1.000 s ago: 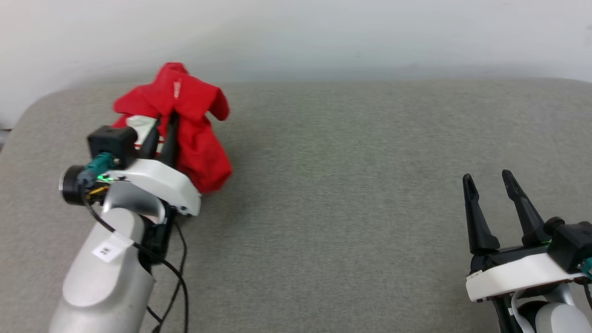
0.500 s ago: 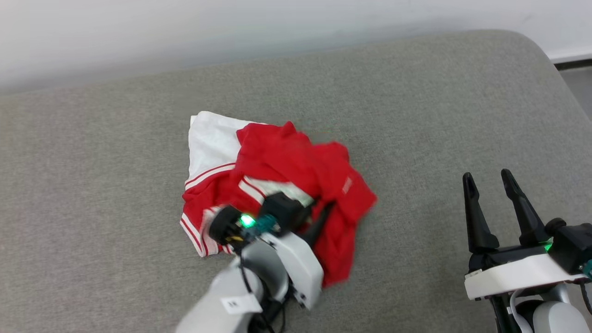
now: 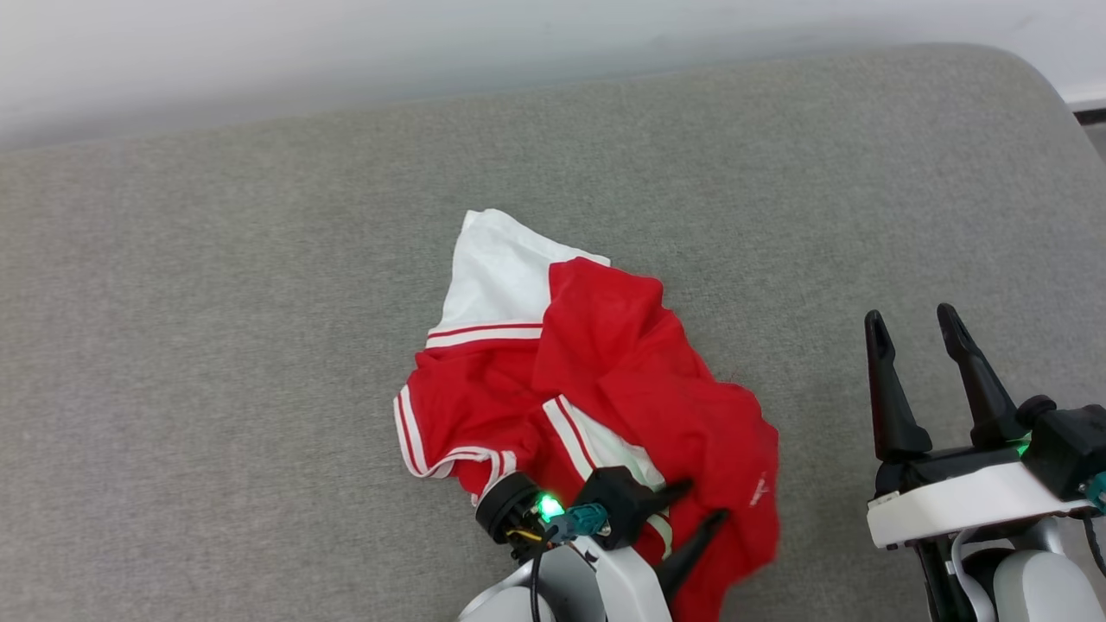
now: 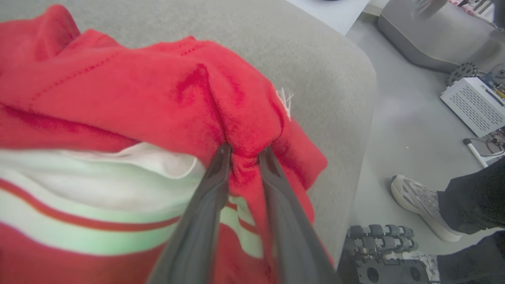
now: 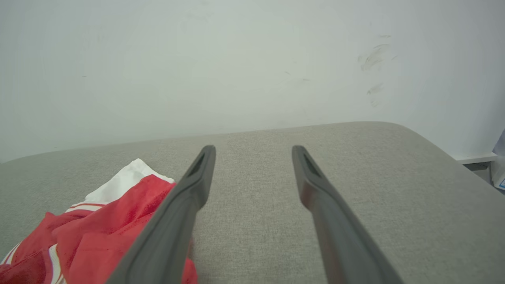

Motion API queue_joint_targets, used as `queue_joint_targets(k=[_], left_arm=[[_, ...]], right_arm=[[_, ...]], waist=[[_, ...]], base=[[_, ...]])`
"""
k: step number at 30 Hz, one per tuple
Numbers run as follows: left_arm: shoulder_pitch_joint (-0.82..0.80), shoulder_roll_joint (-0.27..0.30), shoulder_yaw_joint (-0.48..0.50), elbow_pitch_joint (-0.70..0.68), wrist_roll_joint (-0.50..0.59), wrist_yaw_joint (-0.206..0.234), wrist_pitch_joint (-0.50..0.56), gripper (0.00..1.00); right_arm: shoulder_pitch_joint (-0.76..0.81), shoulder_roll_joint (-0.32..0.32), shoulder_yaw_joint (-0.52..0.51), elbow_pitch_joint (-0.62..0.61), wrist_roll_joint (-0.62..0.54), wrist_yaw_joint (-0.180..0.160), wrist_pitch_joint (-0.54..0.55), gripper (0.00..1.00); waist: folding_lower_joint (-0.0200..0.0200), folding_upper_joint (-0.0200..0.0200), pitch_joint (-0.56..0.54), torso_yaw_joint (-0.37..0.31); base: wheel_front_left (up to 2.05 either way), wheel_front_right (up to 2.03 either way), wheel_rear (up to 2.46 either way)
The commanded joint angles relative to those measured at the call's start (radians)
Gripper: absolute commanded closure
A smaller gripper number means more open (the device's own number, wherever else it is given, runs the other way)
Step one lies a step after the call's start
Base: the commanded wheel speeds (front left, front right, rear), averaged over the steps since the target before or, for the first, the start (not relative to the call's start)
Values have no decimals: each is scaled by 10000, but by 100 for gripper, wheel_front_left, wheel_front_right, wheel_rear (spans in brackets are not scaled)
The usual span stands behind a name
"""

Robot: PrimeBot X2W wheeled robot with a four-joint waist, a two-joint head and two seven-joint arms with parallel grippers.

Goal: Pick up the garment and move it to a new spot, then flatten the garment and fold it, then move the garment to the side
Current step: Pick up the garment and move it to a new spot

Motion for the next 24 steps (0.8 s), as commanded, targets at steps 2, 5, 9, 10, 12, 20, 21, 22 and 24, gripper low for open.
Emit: queue_joint_targets(k=[2,5,9,10,12,20,21,22,24], left_arm=[[-148,-40,48,-147,-30,-16,-317,0],[-195,-93,174,-357,16,69,-867,0],[-113,-105,567,-668,-42,397,-1631,0],[-67,-101,717,-746,-101,499,-1796,0],[8,7,1006,-824,-97,786,-2081,0],[398,554,2244,-911,-117,1976,-2683,0],[465,642,2432,-900,-139,2114,-2746,0],[552,743,2599,-861,-168,2247,-2766,0],[743,934,2944,-833,-241,2476,-2836,0]], right_arm=[[-21,14,-32,37,-85,-7,42,0],[142,15,-50,27,-158,-7,134,0],[310,14,-61,-80,-243,-7,313,0],[383,15,-69,-96,-250,-7,352,0],[457,14,-80,-108,-304,-7,447,0],[840,15,-132,-210,-282,-7,766,0],[896,14,-151,-213,-287,-7,766,0],[959,14,-147,-212,-294,-7,808,0],[1072,14,-157,-203,-275,-7,867,0]], waist=[[-1,0,-227,226],[-1,0,-524,469],[-1,0,-917,783],[-1,0,-1003,857],[-1,0,-1146,986],[-1,0,-1594,1495],[-1,0,-1646,1543],[-1,0,-1706,1588],[-1,0,-1820,1666]], base=[[0,0,0],[0,0,0],[0,0,0],[0,0,0],[0,0,0],[0,0,0],[0,0,0],[0,0,0],[0,0,0]])
